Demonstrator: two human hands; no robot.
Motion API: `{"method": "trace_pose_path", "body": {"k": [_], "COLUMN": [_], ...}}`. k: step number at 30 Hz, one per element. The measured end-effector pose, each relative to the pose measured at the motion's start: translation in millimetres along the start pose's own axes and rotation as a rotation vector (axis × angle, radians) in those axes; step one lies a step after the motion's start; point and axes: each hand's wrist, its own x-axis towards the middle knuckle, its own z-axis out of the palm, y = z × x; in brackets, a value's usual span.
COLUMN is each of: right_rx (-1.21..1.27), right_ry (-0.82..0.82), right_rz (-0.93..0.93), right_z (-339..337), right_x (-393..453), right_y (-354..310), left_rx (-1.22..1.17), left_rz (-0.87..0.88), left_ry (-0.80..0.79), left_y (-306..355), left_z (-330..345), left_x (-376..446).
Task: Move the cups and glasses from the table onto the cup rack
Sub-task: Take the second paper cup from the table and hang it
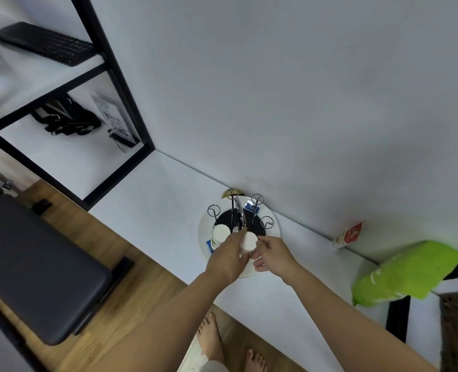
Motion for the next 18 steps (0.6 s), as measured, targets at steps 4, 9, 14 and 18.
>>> {"method": "trace_pose_path", "body": {"k": [4,9,14,18], "right_rx": [0.018,-0.008,-0.029,-0.049], "right_ry": [0.015,0.041,0.056,0.054], "right_rz": [-0.006,-0.035,-0.049,-0.042], "right_z": [3.1,0.4,-1.9,-4.3], "right_x": [-0.6,-2.6,-7.5,-7.4], "right_y": [0.9,2.1,2.9,6.3], "left_rx": [-0.005,0.006,-0.007,-0.013], "left_rz": [-0.011,-0.011,-0.006,0.013], "left_ry": [0.005,0.039,0.038,0.043], "left_y": [1.5,0.6,5.3,9.6], "left_z": [0.0,0.3,1.7,-0.2], "left_x": [1.7,1.2,-1.5,-6.6]}}
